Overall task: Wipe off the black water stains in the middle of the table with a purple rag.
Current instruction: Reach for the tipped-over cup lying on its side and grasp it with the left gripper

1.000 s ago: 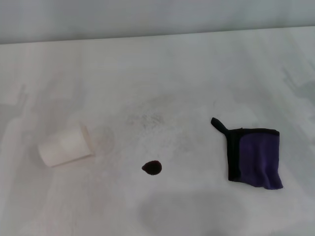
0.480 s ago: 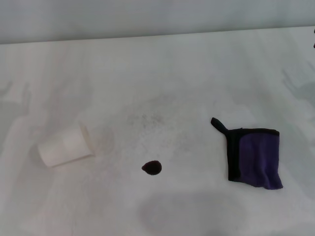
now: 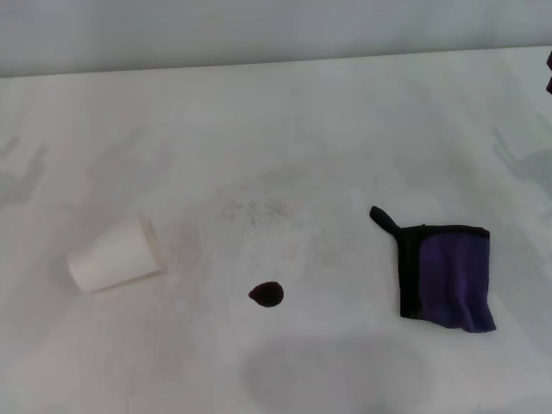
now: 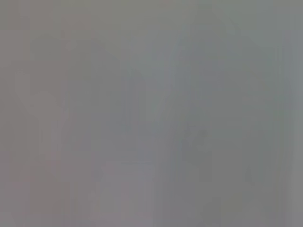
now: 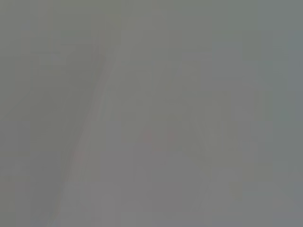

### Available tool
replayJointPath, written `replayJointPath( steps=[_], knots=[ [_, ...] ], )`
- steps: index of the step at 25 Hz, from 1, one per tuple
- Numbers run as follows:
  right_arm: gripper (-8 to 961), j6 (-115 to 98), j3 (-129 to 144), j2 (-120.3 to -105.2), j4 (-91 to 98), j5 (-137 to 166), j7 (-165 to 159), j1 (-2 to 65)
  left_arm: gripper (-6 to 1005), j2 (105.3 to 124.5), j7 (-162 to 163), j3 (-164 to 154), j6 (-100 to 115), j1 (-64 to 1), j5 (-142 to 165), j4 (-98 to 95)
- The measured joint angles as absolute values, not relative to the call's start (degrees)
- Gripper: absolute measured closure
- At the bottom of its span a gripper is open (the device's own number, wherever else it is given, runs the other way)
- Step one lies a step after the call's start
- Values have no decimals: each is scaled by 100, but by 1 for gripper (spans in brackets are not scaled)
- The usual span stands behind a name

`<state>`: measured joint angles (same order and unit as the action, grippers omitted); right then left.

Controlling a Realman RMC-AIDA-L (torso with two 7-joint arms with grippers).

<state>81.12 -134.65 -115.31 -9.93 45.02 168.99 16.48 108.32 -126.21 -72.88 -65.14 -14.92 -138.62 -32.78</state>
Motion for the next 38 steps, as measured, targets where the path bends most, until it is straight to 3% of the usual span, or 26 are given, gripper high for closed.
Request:
replayJointPath(
  steps=[7, 18, 27, 38],
  knots=[
    [109, 8139, -13389, -11531, -828, 4520, 16762, 1677, 419, 10671, -10106, -5748, -6508, -1462, -10523, -4891],
    [110, 8386, -13306, -11531, -591, 4535, 16327, 1644, 153, 10827, -7844, -5134, -7891, -2307, -6099, -6891],
    [110, 8446, -13236, -11531, -494, 4546, 15940, 1584, 160, 10916, -7987, -5158, -9375, -2637, -5301, -8021],
    [111, 8566, -13169, -11544, -71, 4547, 15933, 1691, 160, 11015, -7898, -5170, -10217, -2888, -4741, -8076]
  ],
)
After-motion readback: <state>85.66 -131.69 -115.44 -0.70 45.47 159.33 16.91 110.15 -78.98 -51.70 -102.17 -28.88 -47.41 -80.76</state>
